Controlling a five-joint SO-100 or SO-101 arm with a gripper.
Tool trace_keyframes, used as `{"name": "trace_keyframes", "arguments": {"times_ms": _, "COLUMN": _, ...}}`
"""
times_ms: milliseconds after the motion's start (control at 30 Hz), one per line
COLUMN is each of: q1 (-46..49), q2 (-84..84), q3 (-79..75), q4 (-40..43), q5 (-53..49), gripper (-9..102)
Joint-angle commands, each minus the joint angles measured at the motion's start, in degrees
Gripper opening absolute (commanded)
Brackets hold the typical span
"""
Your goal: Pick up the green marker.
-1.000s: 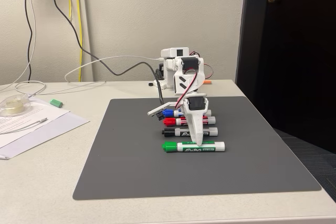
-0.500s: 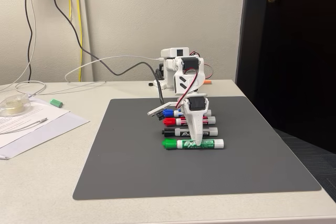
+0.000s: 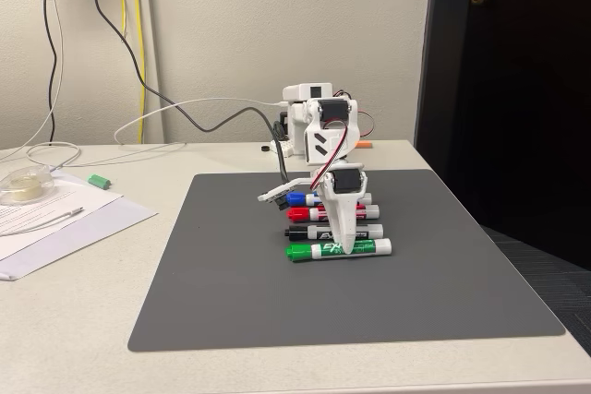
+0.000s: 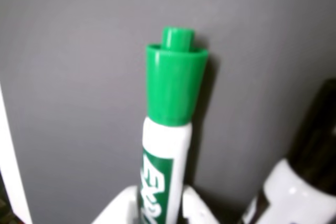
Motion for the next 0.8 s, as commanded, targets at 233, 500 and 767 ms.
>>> {"name": "trace_keyframes", "arguments": {"times_ms": 233, "q1": 1.3, "q2": 1.1, "q3": -0.6, "q4": 7.5, "q5": -4.4, "gripper": 12}}
{"name": "trace_keyframes", "arguments": {"times_ms": 500, "q1": 2.5, "q2": 1.9, "q3": -0.6, "q4": 12.3, "q5": -6.7, "gripper": 11}}
{"name": "trace_keyframes", "arguments": {"times_ms": 767, "q1": 4.0, "q2": 1.0, "q3": -0.6, "q4": 15.5, "q5": -8.2, "gripper": 11}}
